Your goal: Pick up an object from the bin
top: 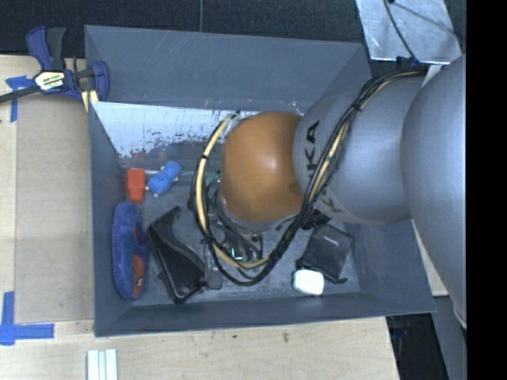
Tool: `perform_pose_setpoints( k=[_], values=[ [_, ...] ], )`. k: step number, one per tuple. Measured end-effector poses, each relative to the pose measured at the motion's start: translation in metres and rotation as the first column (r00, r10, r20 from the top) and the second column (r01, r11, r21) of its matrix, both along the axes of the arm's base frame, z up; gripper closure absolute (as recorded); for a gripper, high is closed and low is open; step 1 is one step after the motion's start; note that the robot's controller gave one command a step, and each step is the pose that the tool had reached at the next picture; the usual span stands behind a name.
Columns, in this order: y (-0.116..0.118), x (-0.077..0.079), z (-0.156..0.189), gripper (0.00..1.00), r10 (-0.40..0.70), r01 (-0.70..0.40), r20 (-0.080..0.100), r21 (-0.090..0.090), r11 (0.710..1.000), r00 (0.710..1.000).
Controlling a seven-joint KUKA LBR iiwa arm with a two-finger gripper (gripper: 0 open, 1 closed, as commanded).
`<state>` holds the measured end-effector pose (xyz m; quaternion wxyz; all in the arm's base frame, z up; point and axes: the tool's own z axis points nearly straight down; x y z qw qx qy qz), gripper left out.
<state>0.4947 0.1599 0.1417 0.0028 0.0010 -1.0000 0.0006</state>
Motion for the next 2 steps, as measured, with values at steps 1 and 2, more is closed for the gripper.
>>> perform_pose_setpoints(
  k=[1, 2],
  values=[
    [0.043, -0.012, -0.003, 0.00, -0.153, 0.153, 0.004, 0.002, 0.988, 0.988],
    [0.021, 0.012, -0.030, 0.00, -0.347, 0.347, 0.005, 0.000, 0.938, 0.938]
  ],
)
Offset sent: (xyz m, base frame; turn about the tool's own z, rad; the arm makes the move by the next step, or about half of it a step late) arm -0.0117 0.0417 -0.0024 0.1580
